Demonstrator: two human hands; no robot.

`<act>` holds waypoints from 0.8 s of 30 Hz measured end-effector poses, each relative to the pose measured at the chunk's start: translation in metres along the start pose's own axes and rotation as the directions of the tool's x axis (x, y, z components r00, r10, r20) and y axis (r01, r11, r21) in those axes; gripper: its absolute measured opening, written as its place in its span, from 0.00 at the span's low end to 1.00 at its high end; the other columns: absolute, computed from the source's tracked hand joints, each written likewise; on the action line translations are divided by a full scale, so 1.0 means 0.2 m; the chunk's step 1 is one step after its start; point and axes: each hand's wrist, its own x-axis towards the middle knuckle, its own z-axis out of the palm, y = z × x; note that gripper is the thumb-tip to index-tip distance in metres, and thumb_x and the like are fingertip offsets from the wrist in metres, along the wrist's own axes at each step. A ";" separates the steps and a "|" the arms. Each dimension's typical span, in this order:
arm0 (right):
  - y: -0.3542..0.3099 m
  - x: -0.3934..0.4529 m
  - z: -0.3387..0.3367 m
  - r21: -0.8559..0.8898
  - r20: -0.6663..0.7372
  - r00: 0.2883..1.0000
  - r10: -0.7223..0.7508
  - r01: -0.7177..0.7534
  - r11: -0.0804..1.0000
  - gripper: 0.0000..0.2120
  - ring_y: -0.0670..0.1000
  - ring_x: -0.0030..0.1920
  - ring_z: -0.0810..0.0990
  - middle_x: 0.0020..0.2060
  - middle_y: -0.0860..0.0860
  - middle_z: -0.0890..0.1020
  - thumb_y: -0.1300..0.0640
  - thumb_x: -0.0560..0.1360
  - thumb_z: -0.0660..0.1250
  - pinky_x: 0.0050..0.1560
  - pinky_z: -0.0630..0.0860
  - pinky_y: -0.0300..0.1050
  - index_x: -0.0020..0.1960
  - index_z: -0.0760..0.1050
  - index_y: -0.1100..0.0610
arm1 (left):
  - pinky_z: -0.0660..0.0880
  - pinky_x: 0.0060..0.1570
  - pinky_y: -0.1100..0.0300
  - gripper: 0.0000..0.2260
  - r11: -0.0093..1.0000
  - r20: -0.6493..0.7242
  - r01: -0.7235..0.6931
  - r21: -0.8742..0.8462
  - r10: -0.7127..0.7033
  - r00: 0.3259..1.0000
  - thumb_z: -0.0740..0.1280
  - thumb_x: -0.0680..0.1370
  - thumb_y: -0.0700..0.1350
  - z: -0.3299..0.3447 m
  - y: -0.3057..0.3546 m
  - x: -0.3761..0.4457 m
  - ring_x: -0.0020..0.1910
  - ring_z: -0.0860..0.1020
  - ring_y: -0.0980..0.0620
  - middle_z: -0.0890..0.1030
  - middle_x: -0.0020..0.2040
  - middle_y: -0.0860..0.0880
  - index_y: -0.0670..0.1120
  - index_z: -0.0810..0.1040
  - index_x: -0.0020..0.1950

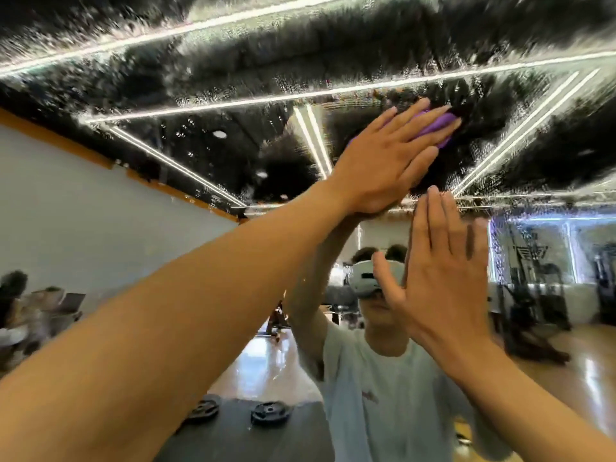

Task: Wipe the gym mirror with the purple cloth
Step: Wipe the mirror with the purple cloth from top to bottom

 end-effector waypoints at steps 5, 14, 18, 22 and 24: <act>0.02 0.00 0.00 -0.013 0.026 0.998 -0.049 0.049 0.999 0.41 0.55 0.84 0.47 0.85 0.55 0.49 0.35 0.82 0.49 0.82 0.45 0.63 0.85 0.46 0.59 | 0.51 0.81 0.50 0.27 0.848 -0.179 0.529 -0.006 -0.522 0.834 0.46 0.86 0.55 -0.05 -0.37 -0.17 0.84 0.56 0.47 0.63 0.84 0.49 0.49 0.63 0.84; 0.03 0.00 0.02 0.071 0.013 0.990 -0.141 0.140 0.988 0.37 0.55 0.84 0.48 0.85 0.54 0.51 0.37 0.82 0.52 0.81 0.49 0.65 0.85 0.51 0.55 | 0.48 0.82 0.51 0.25 0.607 -0.221 0.795 -0.011 -0.777 0.590 0.49 0.89 0.54 -0.07 -0.27 -0.20 0.85 0.53 0.45 0.59 0.85 0.47 0.49 0.60 0.85; 0.02 0.01 0.01 0.099 0.020 0.998 -0.064 0.062 0.993 0.43 0.58 0.84 0.44 0.84 0.59 0.46 0.34 0.82 0.50 0.82 0.48 0.62 0.84 0.43 0.63 | 0.50 0.81 0.49 0.25 0.886 -0.140 0.463 0.024 -0.455 0.879 0.48 0.88 0.53 -0.01 -0.01 -0.07 0.84 0.56 0.43 0.64 0.83 0.45 0.48 0.62 0.85; 0.01 0.01 -0.01 0.131 0.032 0.998 -0.045 0.041 0.991 0.42 0.61 0.84 0.44 0.84 0.62 0.47 0.36 0.82 0.46 0.82 0.49 0.63 0.84 0.44 0.65 | 0.47 0.82 0.52 0.25 0.926 -0.127 0.378 0.021 -0.372 0.919 0.50 0.88 0.51 0.01 0.07 -0.02 0.84 0.56 0.44 0.64 0.83 0.46 0.47 0.62 0.84; 0.02 0.00 -0.04 0.268 0.027 0.998 -0.053 0.044 0.962 0.39 0.59 0.84 0.45 0.84 0.61 0.49 0.40 0.82 0.48 0.82 0.50 0.62 0.84 0.48 0.64 | 0.46 0.82 0.52 0.24 0.926 -0.113 0.377 0.023 -0.372 0.921 0.50 0.88 0.51 -0.01 0.05 -0.03 0.85 0.55 0.45 0.62 0.84 0.46 0.48 0.61 0.85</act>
